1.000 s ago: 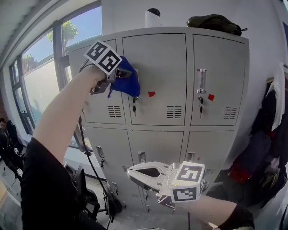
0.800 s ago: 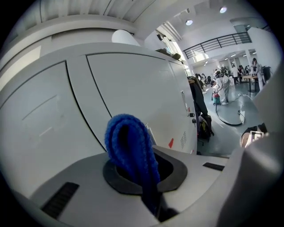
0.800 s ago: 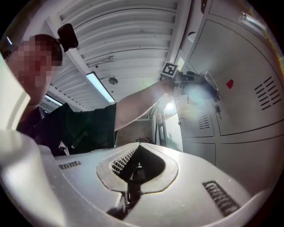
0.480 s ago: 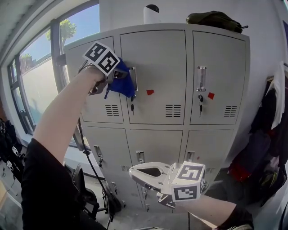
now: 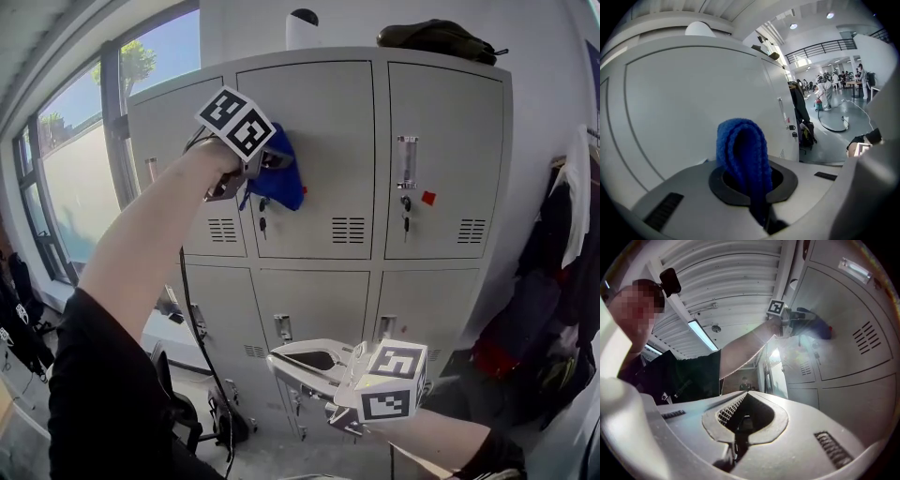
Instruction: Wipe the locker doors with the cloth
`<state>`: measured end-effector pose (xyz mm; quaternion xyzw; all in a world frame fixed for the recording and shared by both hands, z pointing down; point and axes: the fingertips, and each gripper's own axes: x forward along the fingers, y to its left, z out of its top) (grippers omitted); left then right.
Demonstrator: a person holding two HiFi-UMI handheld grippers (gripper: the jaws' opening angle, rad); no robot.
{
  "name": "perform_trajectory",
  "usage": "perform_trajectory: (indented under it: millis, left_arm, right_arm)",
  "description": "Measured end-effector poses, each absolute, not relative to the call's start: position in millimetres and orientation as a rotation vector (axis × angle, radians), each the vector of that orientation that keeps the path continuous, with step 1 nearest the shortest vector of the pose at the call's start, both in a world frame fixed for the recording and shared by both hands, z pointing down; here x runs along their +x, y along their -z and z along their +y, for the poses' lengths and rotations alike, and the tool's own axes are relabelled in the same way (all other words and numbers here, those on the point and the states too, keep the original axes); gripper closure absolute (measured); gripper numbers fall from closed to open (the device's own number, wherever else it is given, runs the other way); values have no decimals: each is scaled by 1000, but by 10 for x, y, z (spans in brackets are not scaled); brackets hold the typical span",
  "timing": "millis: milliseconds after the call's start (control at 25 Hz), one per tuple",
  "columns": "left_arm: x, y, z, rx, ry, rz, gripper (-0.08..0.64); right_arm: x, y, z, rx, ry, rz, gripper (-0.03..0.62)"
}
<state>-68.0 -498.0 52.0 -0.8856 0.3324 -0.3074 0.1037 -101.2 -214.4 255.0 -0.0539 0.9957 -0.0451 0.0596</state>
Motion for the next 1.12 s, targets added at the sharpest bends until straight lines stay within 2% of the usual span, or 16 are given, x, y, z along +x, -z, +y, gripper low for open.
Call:
perform_trajectory:
  millis: [400,640,840,1120]
  left_arm:
    - [504,-525,-4839,-2632,846,780,531]
    - [875,-531,-4767,-2632,782,736,531]
    - [573,-530,-4724,-2654,753,758,531]
    - [-519,-488,-4660,-2597,758,958,531]
  right_arm:
    - [-676,-2559,-2115,-243,122,2993,591]
    - [-541,-2581,-2109,-300,132,2986,591]
    - [-667,-2618,-2056,-274,127,3019,591]
    - [-1047,-2674,-1971,-147,142,3051,591]
